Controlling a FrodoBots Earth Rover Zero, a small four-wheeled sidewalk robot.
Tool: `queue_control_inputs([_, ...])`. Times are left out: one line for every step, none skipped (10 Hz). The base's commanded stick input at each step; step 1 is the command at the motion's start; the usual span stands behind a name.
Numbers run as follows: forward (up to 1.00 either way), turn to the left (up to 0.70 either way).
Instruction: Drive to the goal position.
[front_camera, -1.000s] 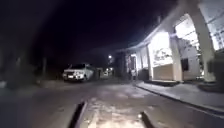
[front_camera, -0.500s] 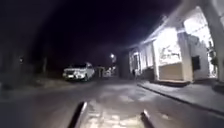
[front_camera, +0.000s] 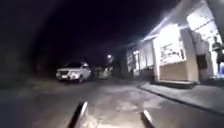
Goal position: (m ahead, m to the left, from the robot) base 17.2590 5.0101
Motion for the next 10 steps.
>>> queue_control_inputs([1.0,0.02])
queue_control_inputs([1.0,0.02])
queue_control_inputs([1.0,0.02])
queue_control_inputs([1.0,0.02])
queue_control_inputs([1.0,0.02])
queue_control_inputs([1.0,0.02])
queue_control_inputs([1.0,0.02])
queue_control_inputs([1.0,0.02])
queue_control_inputs([1.0,0.02])
queue_control_inputs([1.0,0.02])
